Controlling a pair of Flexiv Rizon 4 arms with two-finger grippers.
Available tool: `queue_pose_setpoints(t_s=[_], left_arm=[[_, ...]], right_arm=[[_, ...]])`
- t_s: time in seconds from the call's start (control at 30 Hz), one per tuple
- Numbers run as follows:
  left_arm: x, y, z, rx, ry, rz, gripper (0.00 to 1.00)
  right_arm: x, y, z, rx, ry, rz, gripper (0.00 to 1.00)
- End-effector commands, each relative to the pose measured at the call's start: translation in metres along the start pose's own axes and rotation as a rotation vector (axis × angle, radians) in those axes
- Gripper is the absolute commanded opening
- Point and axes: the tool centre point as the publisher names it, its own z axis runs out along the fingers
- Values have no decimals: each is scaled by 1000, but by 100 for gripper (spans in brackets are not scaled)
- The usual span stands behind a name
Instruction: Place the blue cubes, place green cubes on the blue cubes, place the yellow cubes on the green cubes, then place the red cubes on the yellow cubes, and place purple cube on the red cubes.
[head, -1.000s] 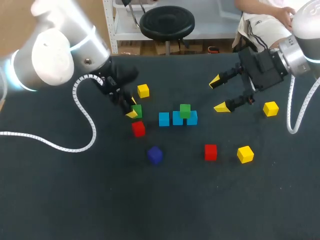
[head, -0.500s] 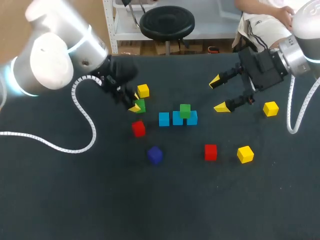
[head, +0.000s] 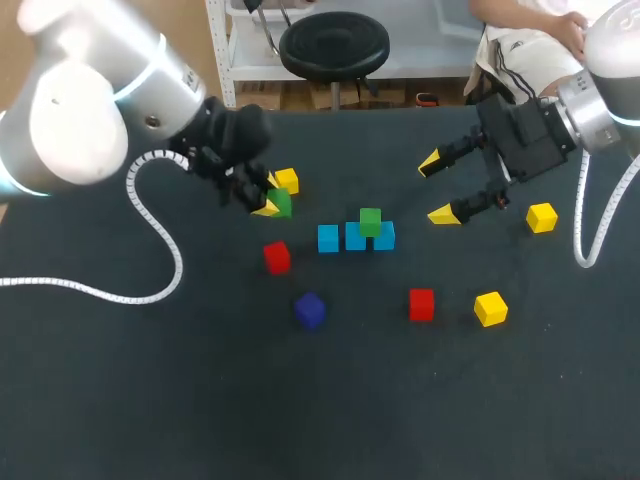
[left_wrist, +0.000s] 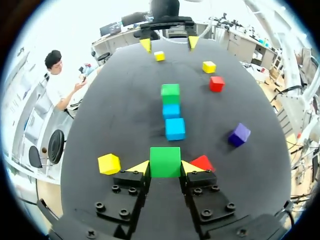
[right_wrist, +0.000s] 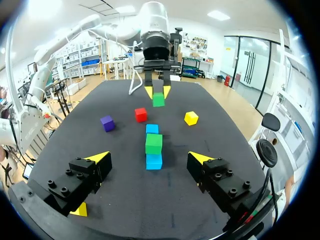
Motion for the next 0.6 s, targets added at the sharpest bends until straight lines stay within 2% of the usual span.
queue_pose_setpoints(t_s=[0.03, 0.33, 0.6], left_arm=[[-12, 2, -8, 67, 41, 4, 0], [-15, -11, -12, 97, 46, -26, 0], [-19, -12, -21, 6, -6, 21, 0]], right_arm=[[0, 1, 0, 2, 0, -1, 100], [0, 1, 0, 2, 0, -1, 100], [0, 1, 0, 2, 0, -1, 100]])
